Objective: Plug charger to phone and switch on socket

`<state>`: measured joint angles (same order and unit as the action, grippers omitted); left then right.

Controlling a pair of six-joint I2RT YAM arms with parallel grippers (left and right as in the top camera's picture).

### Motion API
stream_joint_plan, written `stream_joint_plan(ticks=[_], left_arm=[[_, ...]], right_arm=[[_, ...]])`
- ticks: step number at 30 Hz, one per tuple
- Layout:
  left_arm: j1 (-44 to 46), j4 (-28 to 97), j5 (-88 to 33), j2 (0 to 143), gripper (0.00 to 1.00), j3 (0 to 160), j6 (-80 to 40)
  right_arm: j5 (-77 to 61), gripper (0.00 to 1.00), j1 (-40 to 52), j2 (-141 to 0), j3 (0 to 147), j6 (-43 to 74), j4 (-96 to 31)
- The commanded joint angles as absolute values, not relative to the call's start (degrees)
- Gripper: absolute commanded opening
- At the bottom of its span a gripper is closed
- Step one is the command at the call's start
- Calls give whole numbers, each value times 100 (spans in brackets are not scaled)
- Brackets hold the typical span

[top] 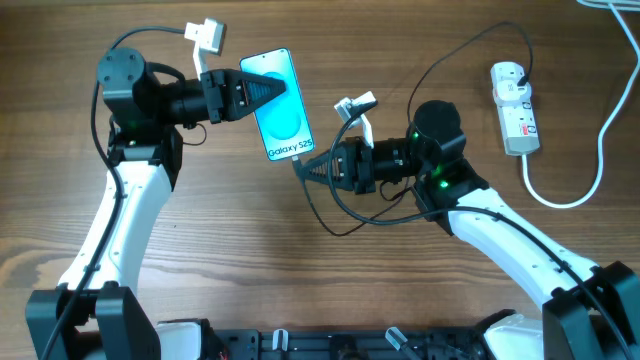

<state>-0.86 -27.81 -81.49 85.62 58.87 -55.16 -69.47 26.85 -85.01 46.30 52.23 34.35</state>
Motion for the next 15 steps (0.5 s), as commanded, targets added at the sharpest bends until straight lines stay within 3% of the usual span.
stream_joint_plan(ticks=[1,15], left_arm=[[-102,-2742,-8250,8519,4,5966,-5424],[45,-2650,-8313,8519,4,5966,-5419]], right_arm=[[-6792,5,2674,-8508,4648,5181,3459],[-6700,5,2674,-8508,4648,5205,3472]])
